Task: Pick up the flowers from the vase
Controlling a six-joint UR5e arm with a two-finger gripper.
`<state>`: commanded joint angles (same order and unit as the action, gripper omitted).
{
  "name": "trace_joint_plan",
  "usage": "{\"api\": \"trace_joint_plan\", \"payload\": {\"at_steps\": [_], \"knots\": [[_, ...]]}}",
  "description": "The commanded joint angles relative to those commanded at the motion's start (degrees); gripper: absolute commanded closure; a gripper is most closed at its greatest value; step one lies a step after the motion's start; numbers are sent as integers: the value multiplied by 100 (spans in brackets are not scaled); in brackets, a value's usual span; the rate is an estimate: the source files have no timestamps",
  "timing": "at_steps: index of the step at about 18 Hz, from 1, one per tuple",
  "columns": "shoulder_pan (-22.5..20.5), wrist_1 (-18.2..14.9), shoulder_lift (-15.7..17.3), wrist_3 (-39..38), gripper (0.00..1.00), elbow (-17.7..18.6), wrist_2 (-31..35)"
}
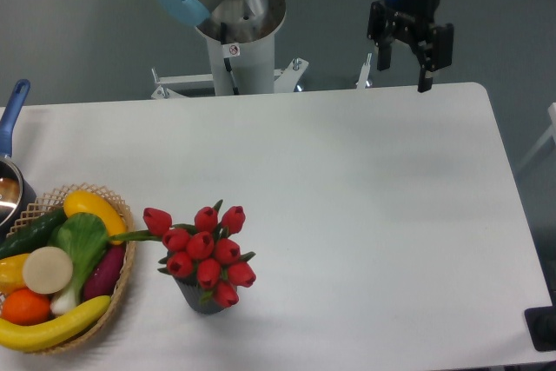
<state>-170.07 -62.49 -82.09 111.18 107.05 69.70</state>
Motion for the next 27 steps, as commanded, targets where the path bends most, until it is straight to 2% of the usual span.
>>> {"api": "trace_joint_plan", "payload": {"at_steps": [8, 12, 20, 24, 27], "knots": [[0, -9, 0, -675, 0, 52, -377], [0, 0, 26, -1588, 0, 193, -1009], [141, 17, -88, -3154, 0, 211, -1573], [526, 166, -351, -3444, 0, 141, -1766], [921, 430, -544, -3498, 0, 202, -1767]]}}
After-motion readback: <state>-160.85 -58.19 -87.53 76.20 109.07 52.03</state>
